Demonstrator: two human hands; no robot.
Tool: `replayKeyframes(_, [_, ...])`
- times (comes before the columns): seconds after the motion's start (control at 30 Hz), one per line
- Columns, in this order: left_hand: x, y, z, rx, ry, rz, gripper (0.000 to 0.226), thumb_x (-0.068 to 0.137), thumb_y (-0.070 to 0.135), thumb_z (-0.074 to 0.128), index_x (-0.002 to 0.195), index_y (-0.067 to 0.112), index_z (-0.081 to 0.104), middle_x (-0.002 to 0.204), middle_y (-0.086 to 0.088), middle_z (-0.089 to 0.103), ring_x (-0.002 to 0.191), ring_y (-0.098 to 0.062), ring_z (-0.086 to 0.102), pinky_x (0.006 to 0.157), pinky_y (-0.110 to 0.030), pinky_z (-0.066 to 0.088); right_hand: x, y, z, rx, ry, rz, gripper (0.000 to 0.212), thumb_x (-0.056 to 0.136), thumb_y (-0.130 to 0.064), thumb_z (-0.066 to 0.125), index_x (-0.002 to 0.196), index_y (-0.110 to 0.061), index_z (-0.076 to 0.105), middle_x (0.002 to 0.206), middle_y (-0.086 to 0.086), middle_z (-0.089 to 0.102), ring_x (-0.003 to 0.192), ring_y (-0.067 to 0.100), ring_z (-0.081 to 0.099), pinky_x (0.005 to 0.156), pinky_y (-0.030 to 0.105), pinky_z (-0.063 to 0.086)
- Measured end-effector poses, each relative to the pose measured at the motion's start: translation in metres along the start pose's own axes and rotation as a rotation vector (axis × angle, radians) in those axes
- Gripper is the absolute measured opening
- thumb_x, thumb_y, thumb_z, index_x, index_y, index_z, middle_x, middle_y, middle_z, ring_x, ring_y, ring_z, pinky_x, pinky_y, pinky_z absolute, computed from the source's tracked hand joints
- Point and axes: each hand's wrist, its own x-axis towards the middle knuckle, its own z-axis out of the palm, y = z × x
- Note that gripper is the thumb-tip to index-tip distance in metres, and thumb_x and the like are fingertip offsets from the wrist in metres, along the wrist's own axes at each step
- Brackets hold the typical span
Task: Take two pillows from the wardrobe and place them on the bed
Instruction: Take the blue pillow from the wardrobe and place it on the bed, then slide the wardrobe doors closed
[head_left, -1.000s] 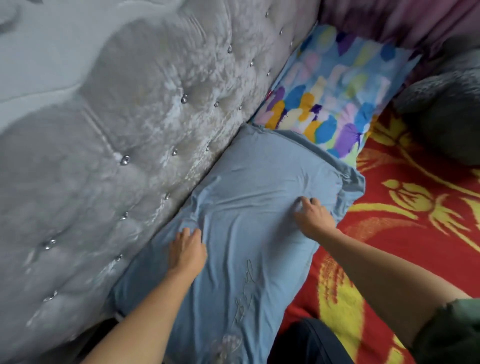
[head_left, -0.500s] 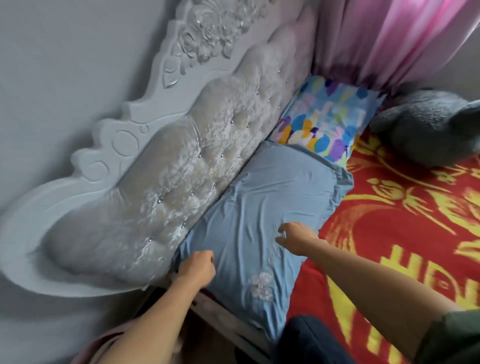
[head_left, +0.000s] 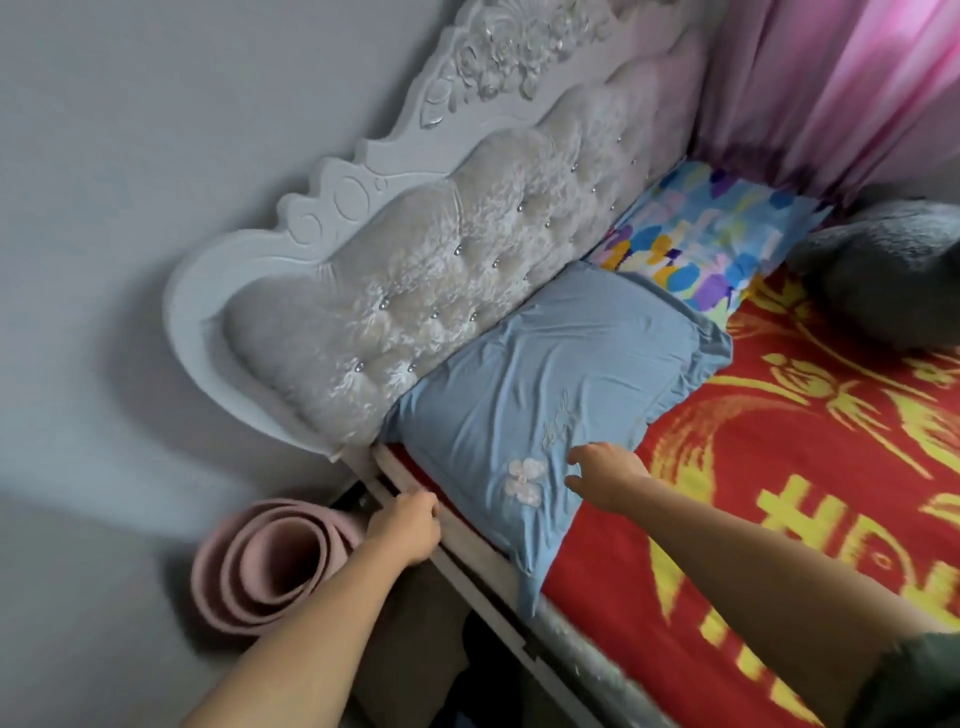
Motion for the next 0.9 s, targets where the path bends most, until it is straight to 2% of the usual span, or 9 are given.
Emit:
replayKeyframes(0.13, [-0.089, -0.012, 0.029, -0.041, 0.042, -0.076, 0.026, 0.087, 0.026, 0.046, 0.109, 0.024, 0.059, 0.116, -0.010, 0.062, 0.102, -0.031, 0.060, 0.085, -0.037, 0.049, -0.061, -0.020, 0.024, -0.024, 0.066, -0.142, 0.031, 0.087, -0.033, 0.052, 0.114, -0.018, 0.060, 0.117, 0.007, 0.063, 0.105, 0.030, 0.059, 0.083, 0.040, 0.048])
replayKeyframes(0.27, [-0.196, -0.022, 0.063, -0.053, -0.024, -0.098, 0.024, 0.086, 0.025, 0.050, 0.107, 0.022, 0.060, 0.116, -0.010, 0.063, 0.104, -0.030, 0.059, 0.085, -0.037, 0.049, -0.131, -0.050, 0.045, -0.074, 0.005, -0.240, 0.027, 0.084, -0.030, 0.052, 0.105, -0.018, 0.062, 0.112, 0.007, 0.065, 0.101, 0.030, 0.060, 0.079, 0.037, 0.048])
replayKeyframes(0.37, [-0.264, -0.038, 0.073, -0.130, 0.010, -0.152, 0.023, 0.084, 0.025, 0.051, 0.105, 0.022, 0.062, 0.113, -0.009, 0.065, 0.102, -0.030, 0.060, 0.084, -0.036, 0.050, -0.173, -0.086, 0.051, -0.111, -0.018, -0.355, 0.023, 0.083, -0.030, 0.052, 0.098, -0.017, 0.063, 0.105, 0.010, 0.066, 0.094, 0.032, 0.061, 0.077, 0.038, 0.051])
replayKeyframes(0.43, [-0.303, -0.055, 0.079, -0.181, 0.038, -0.222, 0.022, 0.085, 0.026, 0.051, 0.103, 0.023, 0.062, 0.111, -0.008, 0.065, 0.100, -0.028, 0.060, 0.083, -0.035, 0.050, -0.195, -0.115, 0.052, -0.133, 0.007, -0.450, 0.026, 0.085, -0.033, 0.052, 0.104, -0.019, 0.062, 0.108, 0.010, 0.065, 0.098, 0.032, 0.061, 0.080, 0.037, 0.049])
replayKeyframes(0.53, [-0.360, -0.091, 0.089, -0.257, 0.081, -0.330, 0.019, 0.085, 0.025, 0.052, 0.100, 0.023, 0.063, 0.110, -0.008, 0.065, 0.096, -0.027, 0.061, 0.083, -0.035, 0.051, -0.227, -0.164, 0.060, -0.166, 0.047, -0.591, 0.028, 0.085, -0.037, 0.052, 0.105, -0.021, 0.064, 0.111, 0.010, 0.066, 0.101, 0.032, 0.061, 0.082, 0.037, 0.047])
replayKeyframes(0.67, [-0.446, -0.148, 0.103, -0.361, 0.208, -0.482, 0.011, 0.083, 0.026, 0.057, 0.090, 0.023, 0.066, 0.096, -0.005, 0.071, 0.085, -0.022, 0.065, 0.070, -0.029, 0.050, -0.274, -0.241, 0.088, -0.253, 0.009, -0.779, 0.028, 0.084, -0.037, 0.052, 0.100, -0.019, 0.066, 0.106, 0.011, 0.068, 0.096, 0.033, 0.063, 0.079, 0.037, 0.050])
replayKeyframes(0.77, [-0.528, -0.193, 0.122, -0.424, 0.259, -0.625, 0.013, 0.082, 0.026, 0.056, 0.090, 0.024, 0.066, 0.096, -0.004, 0.071, 0.090, -0.024, 0.064, 0.077, -0.031, 0.050, -0.324, -0.307, 0.123, -0.338, -0.022, -0.943, 0.028, 0.085, -0.040, 0.051, 0.098, -0.020, 0.066, 0.103, 0.010, 0.067, 0.093, 0.031, 0.063, 0.076, 0.036, 0.050])
replayKeyframes(0.9, [-0.653, -0.259, 0.162, -0.442, 0.312, -0.752, 0.014, 0.083, 0.019, 0.054, 0.089, 0.016, 0.066, 0.098, -0.010, 0.070, 0.092, -0.028, 0.064, 0.074, -0.029, 0.049, -0.407, -0.406, 0.185, -0.429, -0.080, -1.174, 0.029, 0.089, -0.041, 0.045, 0.099, -0.022, 0.064, 0.098, 0.006, 0.067, 0.088, 0.026, 0.064, 0.068, 0.032, 0.046])
